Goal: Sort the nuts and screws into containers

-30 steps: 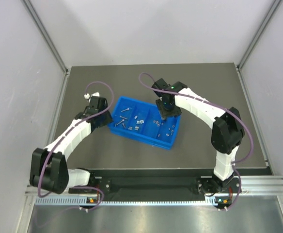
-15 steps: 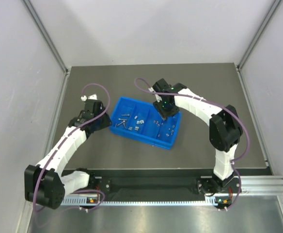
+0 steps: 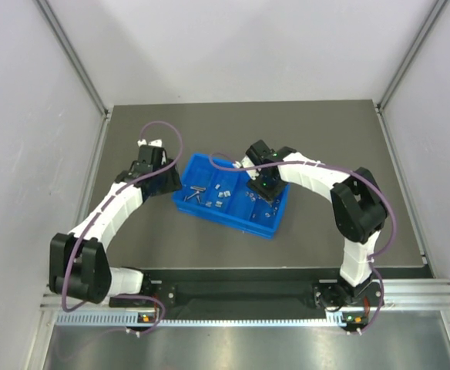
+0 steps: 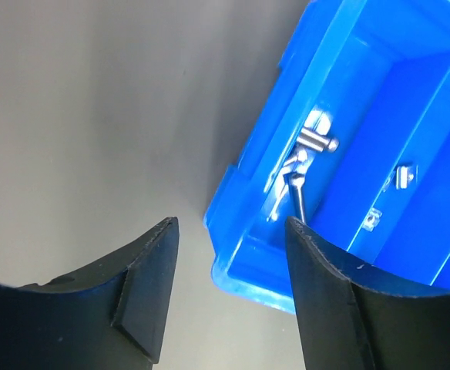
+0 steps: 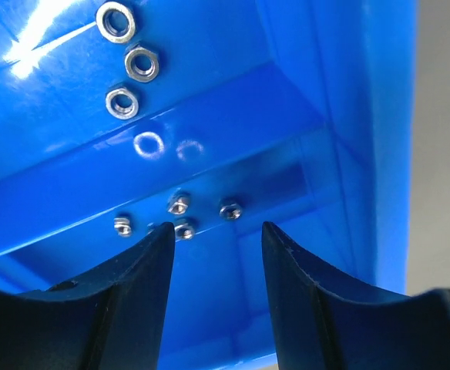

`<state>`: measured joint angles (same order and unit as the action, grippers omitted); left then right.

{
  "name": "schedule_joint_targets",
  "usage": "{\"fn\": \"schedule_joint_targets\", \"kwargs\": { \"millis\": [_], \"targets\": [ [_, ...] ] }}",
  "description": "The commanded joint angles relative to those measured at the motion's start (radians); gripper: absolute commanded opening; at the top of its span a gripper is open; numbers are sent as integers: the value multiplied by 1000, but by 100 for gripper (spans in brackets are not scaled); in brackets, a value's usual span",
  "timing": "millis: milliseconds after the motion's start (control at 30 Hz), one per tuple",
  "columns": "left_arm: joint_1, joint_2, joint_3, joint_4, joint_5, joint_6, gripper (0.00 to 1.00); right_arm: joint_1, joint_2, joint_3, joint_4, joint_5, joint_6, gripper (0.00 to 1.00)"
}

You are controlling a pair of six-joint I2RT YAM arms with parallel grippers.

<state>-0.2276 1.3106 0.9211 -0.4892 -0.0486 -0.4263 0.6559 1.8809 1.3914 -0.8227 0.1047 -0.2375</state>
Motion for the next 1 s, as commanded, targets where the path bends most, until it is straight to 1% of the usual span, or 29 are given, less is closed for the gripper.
{"fn": "schedule_joint_targets", "kwargs": {
  "millis": [0,67,133,300,333,367,467,567,633,800,900,967],
  "targets": [
    [8,32,50,60,32,44,63,4,-45,-6,69,24,-100,49],
    [10,47,59,69,44,50,63,5,-28,0,74,46,-121,49],
    [10,62,68,84,101,57,63,4,-20,3,85,59,-135,48],
    [10,96,82,109,159,95,64,4,-8,3,96,89,-186,45],
    [10,99,85,112,168,101,64,4,-6,1,89,90,-195,48],
    [10,102,85,116,176,106,65,4,-5,1,83,79,-215,54],
    [10,105,78,126,182,112,66,4,-25,1,36,-2,-258,51],
    [10,108,70,126,173,107,66,4,-43,-17,-6,-36,-321,48],
    [10,113,65,129,173,104,66,1,-46,-29,-4,-31,-330,48],
    [10,130,61,132,168,90,66,2,-43,11,-23,-4,-374,46],
    [10,127,48,141,167,89,66,2,-52,-37,-3,36,-401,45],
    [10,122,42,144,164,90,66,2,-60,-63,13,20,-401,45]
  ]
}}
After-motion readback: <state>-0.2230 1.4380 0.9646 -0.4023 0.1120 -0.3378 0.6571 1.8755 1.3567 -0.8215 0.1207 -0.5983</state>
